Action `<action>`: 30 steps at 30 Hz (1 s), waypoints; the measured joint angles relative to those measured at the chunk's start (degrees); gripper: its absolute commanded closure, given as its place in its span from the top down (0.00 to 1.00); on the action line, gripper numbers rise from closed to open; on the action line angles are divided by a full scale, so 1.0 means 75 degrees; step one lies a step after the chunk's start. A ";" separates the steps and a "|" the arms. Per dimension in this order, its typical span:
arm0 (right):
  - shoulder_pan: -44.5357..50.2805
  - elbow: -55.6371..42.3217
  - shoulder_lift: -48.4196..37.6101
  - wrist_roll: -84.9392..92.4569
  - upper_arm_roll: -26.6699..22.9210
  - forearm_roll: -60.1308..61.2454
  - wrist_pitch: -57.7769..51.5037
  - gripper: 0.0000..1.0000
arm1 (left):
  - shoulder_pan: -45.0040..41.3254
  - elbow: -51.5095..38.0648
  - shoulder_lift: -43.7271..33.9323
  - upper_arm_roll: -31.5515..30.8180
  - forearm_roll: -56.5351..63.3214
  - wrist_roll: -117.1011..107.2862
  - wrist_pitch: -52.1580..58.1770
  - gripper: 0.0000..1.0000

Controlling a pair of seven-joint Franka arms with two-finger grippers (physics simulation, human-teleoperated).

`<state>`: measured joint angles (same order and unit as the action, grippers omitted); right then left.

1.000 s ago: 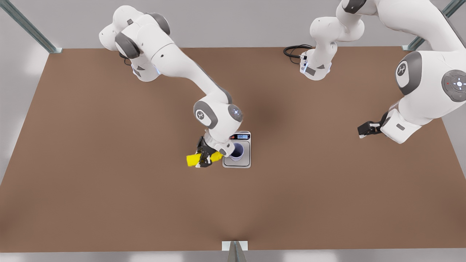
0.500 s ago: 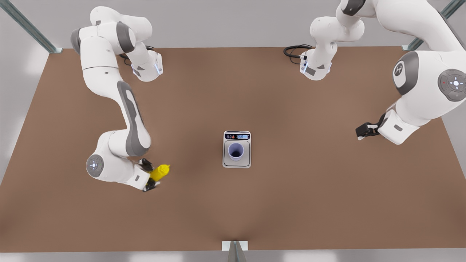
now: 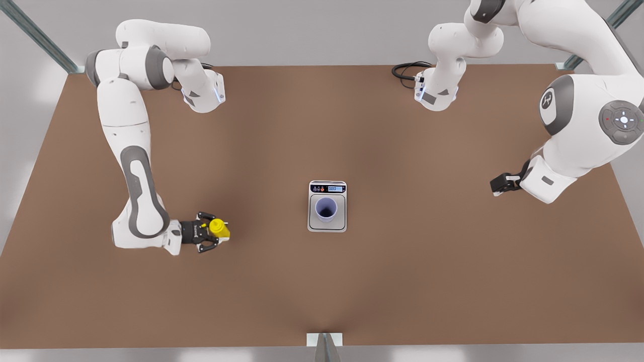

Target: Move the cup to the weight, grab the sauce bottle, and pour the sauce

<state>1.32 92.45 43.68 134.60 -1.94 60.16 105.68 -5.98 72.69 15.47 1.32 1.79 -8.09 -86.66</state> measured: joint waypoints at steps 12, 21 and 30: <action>0.0070 0.0267 0.0358 0.0289 0.0000 0.0770 -0.0006 0.55 | -0.0109 -0.0129 0.0012 0.0000 0.0345 0.0082 0.0064 1.00; 0.0093 0.0382 0.0297 0.0196 0.0000 0.0770 -0.0017 0.55 | -0.0097 -0.0129 0.0021 0.0023 0.0314 0.0107 0.0059 1.00; 0.0111 0.0399 0.0294 0.0225 -0.0012 0.0770 0.0119 0.56 | -0.0090 -0.0129 0.0012 0.0070 -0.0050 0.0042 0.0059 1.00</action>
<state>2.15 95.45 45.88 136.30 -2.03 65.94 106.57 -6.66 71.72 15.56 1.85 1.42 -7.77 -86.22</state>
